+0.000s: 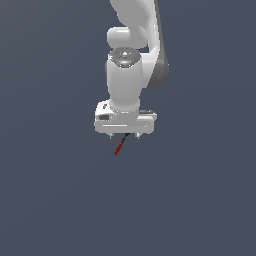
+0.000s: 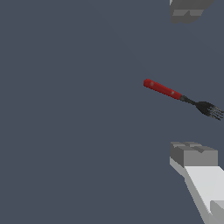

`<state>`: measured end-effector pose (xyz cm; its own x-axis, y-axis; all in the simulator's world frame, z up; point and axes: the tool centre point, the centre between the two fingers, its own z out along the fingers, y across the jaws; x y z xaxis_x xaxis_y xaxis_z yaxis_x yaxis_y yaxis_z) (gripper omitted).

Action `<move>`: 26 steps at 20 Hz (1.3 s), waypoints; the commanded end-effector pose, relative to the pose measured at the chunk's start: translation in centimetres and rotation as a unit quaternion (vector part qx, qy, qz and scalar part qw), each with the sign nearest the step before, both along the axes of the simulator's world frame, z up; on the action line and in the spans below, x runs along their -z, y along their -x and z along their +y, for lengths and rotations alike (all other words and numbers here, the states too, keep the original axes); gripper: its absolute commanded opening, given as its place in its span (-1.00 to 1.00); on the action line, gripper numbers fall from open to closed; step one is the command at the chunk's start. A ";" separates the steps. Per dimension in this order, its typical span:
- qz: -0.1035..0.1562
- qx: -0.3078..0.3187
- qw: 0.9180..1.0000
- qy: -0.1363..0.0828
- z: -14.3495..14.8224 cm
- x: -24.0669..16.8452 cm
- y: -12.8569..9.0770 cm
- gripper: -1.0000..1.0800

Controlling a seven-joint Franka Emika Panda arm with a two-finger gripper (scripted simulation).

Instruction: Pick up the object and move it to a goal position.

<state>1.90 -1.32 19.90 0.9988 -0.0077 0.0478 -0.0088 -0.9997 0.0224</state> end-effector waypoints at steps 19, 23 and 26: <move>0.001 -0.003 1.000 -0.001 -0.1 0.3 0.5 0.92; 0.002 0.015 1.000 -0.004 -0.1 1.7 1.2 0.92; 0.005 0.036 0.999 -0.007 -0.2 3.3 2.0 0.92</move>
